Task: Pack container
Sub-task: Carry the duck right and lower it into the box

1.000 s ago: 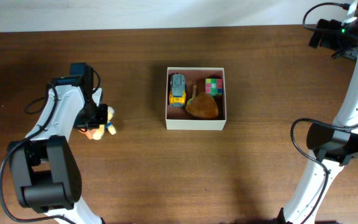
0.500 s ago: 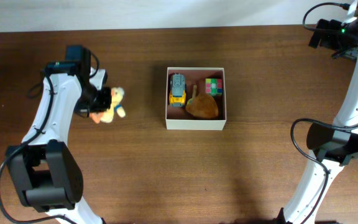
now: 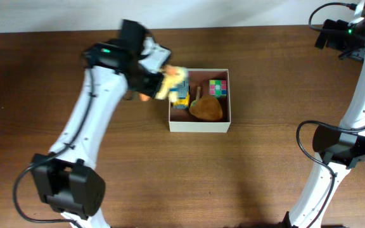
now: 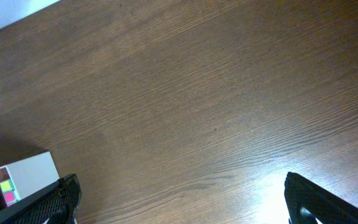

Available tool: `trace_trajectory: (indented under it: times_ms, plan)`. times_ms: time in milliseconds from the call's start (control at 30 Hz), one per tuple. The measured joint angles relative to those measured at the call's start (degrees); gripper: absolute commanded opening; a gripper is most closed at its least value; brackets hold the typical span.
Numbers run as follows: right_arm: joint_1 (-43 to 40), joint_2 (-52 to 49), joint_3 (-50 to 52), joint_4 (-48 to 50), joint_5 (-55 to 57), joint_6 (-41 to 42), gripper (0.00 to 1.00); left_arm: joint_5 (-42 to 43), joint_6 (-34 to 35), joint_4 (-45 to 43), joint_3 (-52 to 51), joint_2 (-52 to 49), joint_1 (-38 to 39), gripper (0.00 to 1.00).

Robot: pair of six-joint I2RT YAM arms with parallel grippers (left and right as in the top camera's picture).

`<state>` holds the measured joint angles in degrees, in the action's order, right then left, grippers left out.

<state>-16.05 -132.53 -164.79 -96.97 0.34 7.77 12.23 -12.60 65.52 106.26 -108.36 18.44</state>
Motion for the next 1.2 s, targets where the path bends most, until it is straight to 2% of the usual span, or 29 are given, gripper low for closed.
trace_trajectory:
  times_ms: [167,367,667,1200]
  plan:
    - [0.0,0.0,0.0,0.0,0.0,0.0,0.99,-0.9,2.9,-3.3,0.0,0.0,4.9,0.02]
    - [0.0,0.0,0.0,0.0,0.0,0.0,0.99,-2.0,6.0,-3.7,0.0,-0.7,7.1,0.02]
    - [0.0,0.0,0.0,0.0,0.0,0.0,0.99,-2.4,8.2,-3.0,0.0,-7.8,11.8,0.02]
    - [0.0,0.0,0.0,0.0,0.0,0.0,0.99,-6.6,13.2,-0.2,0.0,-9.2,12.0,0.02]
